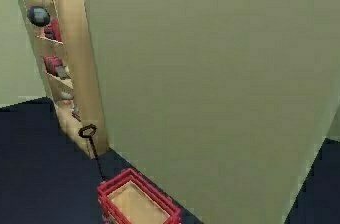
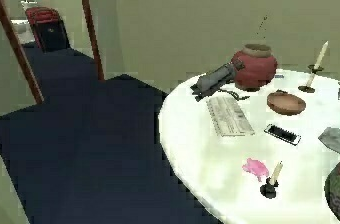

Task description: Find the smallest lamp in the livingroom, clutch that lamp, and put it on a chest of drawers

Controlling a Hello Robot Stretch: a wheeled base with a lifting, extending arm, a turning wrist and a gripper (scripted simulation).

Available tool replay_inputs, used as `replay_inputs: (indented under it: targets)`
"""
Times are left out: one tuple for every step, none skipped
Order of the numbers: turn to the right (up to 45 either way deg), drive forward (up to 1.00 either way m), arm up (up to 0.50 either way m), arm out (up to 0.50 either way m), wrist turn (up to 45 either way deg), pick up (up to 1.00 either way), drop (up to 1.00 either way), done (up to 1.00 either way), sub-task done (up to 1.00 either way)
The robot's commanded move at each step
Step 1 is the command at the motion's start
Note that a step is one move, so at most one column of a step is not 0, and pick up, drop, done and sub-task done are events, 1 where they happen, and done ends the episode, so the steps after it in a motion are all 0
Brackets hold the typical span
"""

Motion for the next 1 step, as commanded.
replay_inputs:
  targets:
    - [30.0, 0.00, 0.00, 0.00, 0.0, 0.00, 0.00, 0.00, 0.00]
